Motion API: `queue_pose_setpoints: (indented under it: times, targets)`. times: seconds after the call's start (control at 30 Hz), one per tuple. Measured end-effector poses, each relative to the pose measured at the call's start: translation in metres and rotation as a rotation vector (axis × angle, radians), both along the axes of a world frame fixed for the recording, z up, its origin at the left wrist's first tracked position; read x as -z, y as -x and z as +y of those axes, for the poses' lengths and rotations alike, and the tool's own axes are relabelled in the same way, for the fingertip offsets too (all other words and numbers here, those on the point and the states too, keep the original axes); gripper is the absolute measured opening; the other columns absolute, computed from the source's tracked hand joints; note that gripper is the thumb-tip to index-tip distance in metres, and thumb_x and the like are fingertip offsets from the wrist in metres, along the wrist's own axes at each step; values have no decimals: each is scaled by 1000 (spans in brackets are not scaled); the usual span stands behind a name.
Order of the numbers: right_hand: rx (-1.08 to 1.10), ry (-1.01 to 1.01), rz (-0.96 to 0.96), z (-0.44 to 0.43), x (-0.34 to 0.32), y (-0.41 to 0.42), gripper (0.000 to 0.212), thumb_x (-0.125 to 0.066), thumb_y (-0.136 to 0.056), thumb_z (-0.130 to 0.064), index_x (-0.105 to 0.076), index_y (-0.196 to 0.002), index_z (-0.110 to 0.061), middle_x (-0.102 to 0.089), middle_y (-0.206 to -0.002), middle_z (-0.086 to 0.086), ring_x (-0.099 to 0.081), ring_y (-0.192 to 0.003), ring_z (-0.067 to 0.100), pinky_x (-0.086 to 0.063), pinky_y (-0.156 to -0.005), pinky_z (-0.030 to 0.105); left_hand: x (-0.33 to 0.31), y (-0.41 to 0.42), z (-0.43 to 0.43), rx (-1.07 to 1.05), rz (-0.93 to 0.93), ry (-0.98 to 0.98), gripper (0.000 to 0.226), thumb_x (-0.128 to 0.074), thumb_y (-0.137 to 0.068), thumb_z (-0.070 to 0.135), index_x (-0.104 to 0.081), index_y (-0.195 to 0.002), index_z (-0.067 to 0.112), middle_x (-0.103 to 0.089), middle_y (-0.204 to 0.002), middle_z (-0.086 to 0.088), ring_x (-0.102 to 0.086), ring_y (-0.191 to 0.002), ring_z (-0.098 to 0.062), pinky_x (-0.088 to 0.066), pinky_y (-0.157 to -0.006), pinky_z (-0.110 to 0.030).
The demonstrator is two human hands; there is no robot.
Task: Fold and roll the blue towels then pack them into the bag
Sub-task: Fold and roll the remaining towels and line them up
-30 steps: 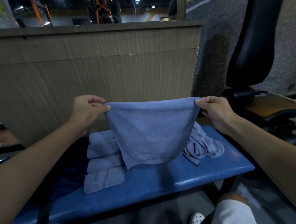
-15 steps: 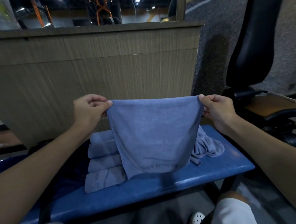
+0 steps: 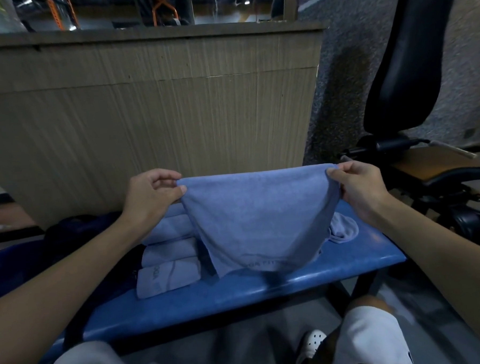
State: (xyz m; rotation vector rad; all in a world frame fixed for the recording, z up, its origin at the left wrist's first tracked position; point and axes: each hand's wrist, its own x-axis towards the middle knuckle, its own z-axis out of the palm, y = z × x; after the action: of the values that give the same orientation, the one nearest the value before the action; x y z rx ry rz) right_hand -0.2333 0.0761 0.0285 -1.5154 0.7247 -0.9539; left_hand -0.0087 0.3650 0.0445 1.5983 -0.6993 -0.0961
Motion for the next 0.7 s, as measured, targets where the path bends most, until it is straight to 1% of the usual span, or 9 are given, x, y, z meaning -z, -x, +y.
queue_pose_setpoints:
  times: [0.17,0.27,0.33,0.4,0.47,0.53,0.6,0.67,0.7]
  targets:
    - [20,-46,2,3,3,7,25,-65,-85,-11,-50,-64,-12,-41,-60,6,-38,-56,18,-32,-53,31,11,2,3,10,35,13,22,-74,-79,-5,-68,-90,14,-70,-78,-1,-67,-69,-6,-53,-63,-16]
    - [38,-85,-1,3,8,7,23,-67,-80,-14,-50,-64,-15,-47,-65,3,-45,-64,19,-37,-60,34,18,-1,2,38,71,1,22,-72,-81,-3,-68,-92,15,-69,-85,-4,-66,-74,-9,-55,-65,-20]
    - [44,-90,1,1,12,3,21,-66,-81,-11,-51,-67,-15,-49,-68,2,-47,-68,18,-40,-61,32,24,-4,-3,47,74,-25,22,-70,-84,-3,-67,-93,16,-66,-85,-4,-64,-74,-9,-56,-65,-21]
    - [41,-91,7,-2,19,-4,16,-64,-83,-5,-55,-77,-16,-49,-71,2,-45,-66,15,-38,-58,29,33,-11,-10,18,46,-71,22,-67,-85,-4,-66,-93,16,-60,-83,-1,-58,-71,-7,-53,-59,-17]
    - [28,-67,55,-5,30,-13,10,-63,-87,-3,-60,-89,-12,-54,-76,3,-48,-68,15,-40,-59,28,46,-22,-18,-18,3,-131,20,-66,-85,-4,-65,-96,13,-51,-87,-2,-52,-70,-8,-50,-54,-13]
    - [9,0,133,-13,46,-25,1,-63,-90,-5,-64,-89,-6,-59,-75,4,-53,-69,14,-43,-61,28,63,-37,-28,-38,-41,-203,20,-67,-84,-3,-66,-100,9,-51,-90,-4,-52,-70,-9,-48,-54,-11]
    - [4,65,200,-25,67,-40,6,-63,-91,-5,-64,-89,1,-62,-76,7,-55,-72,14,-44,-65,29,83,-53,-41,-49,-66,-249,23,-66,-83,-7,-64,-102,6,-57,-91,-3,-54,-73,-6,-47,-58,-7]
    - [9,108,263,-39,87,-59,8,-63,-90,-3,-63,-84,1,-62,-76,12,-56,-73,18,-44,-67,31,104,-68,-59,-73,-120,-290,28,-64,-80,-14,-62,-100,5,-58,-88,1,-54,-79,-4,-42,-67,-2]
    - [10,129,296,-47,97,-70,9,-63,-90,-2,-61,-82,0,-62,-76,14,-55,-73,21,-44,-67,31,115,-75,-69,-81,-137,-305,30,-62,-79,-17,-60,-97,6,-57,-86,4,-53,-79,-4,-40,-69,-1]
